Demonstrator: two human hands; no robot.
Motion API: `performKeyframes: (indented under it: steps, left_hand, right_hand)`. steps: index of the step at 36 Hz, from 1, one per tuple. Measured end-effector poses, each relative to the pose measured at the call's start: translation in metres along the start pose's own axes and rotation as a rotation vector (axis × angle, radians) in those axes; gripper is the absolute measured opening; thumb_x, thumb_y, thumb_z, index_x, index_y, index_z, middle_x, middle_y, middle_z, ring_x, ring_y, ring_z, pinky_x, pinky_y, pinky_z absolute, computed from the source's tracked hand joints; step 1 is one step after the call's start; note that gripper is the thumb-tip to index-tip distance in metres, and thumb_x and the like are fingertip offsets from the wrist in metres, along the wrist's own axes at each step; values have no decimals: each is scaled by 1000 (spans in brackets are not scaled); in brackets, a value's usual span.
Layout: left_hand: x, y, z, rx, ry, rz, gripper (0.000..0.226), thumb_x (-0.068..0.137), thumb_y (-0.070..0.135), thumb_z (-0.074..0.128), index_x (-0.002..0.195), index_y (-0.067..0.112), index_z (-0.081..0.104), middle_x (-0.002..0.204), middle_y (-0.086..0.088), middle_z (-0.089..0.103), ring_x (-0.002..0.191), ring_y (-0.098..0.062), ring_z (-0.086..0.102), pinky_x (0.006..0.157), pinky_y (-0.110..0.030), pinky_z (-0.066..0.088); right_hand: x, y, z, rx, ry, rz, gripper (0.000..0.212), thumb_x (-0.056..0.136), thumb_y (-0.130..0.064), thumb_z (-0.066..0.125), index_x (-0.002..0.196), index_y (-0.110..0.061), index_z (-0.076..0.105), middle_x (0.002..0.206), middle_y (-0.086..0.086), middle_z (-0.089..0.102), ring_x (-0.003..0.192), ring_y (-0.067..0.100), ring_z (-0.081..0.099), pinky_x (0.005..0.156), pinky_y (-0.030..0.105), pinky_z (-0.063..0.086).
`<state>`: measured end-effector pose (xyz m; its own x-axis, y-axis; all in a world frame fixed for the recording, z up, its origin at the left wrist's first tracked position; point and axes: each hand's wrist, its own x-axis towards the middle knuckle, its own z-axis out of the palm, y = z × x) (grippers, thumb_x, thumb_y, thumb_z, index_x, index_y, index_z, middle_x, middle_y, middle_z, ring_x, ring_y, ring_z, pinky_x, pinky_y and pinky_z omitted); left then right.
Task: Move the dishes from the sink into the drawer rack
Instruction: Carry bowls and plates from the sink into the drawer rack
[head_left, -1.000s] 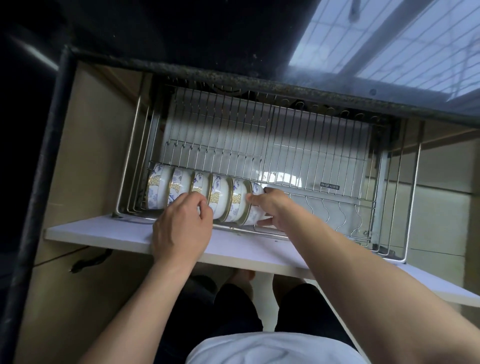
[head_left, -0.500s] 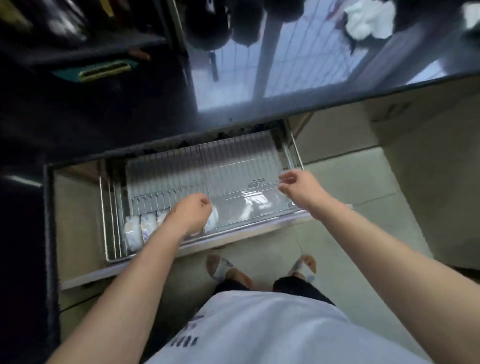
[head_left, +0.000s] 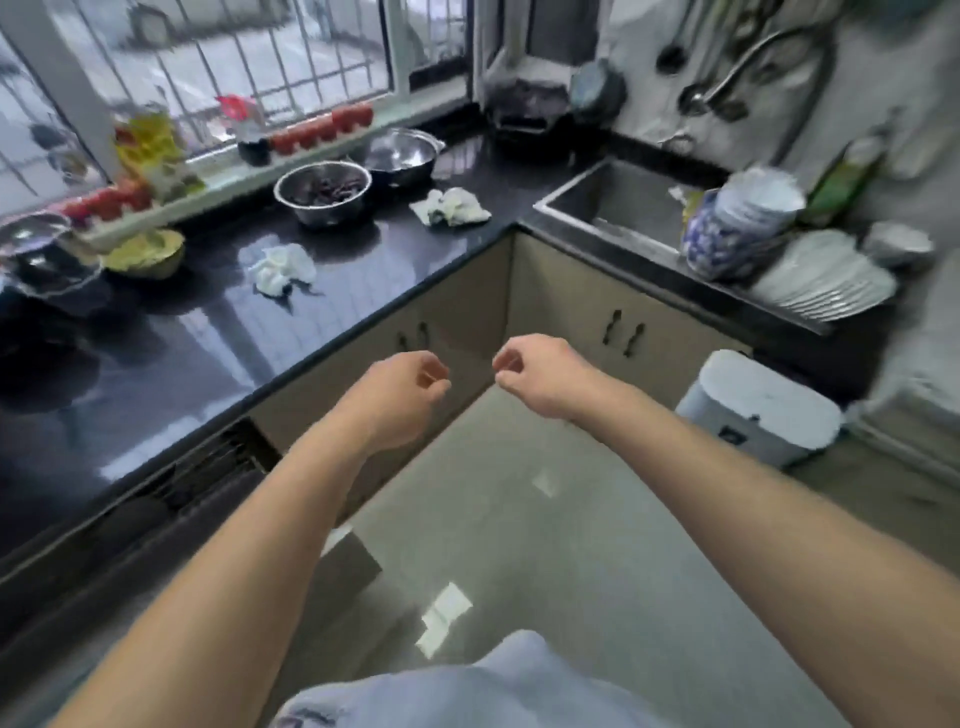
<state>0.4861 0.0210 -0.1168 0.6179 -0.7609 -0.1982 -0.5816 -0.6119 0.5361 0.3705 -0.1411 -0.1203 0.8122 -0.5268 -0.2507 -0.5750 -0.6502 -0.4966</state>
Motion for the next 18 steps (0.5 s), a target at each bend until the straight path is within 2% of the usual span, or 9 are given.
performKeyframes:
  steps: [3, 5, 8, 13, 18]
  left_hand:
    - [30, 91, 26, 39, -48, 101, 24, 100, 30, 58, 118, 20, 70, 119, -2, 72, 110, -25, 65, 94, -33, 50]
    - [43, 128, 36, 42, -63, 140, 22, 99, 31, 58, 115, 22, 71, 117, -2, 72, 108, -24, 66, 91, -31, 50]
    - [72, 202, 65, 37, -89, 219, 22, 99, 31, 58, 115, 23, 71, 108, 3, 70, 101, -20, 63, 85, -27, 45]
    - [106, 273, 117, 37, -197, 331, 16, 99, 30, 60, 110, 27, 72, 95, 8, 65, 92, -17, 61, 81, -24, 41]
    - [156, 320, 157, 50, -289, 391, 18, 99, 27, 59, 109, 22, 73, 97, 4, 66, 92, -19, 62, 81, -25, 42]
  right_hand:
    - [-20, 80, -69, 44, 107, 124, 18, 95, -29, 61, 109, -27, 72, 117, 0, 73, 110, 23, 65, 97, 36, 53]
    - [-30, 114, -101, 64, 161, 170, 15, 94, -29, 61, 106, -30, 71, 117, -1, 73, 110, 22, 65, 97, 35, 52]
    - [-47, 181, -152, 115, 279, 256, 20, 93, -27, 61, 110, -27, 73, 117, -2, 73, 110, 21, 65, 96, 33, 52]
    - [-70, 260, -178, 200, 334, 384, 20, 96, -24, 59, 110, -22, 74, 118, -1, 72, 110, 22, 64, 94, 35, 51]
    - [-61, 328, -194, 211, 325, 484, 15, 96, -25, 59, 103, -26, 73, 112, -5, 73, 101, 20, 66, 92, 37, 54]
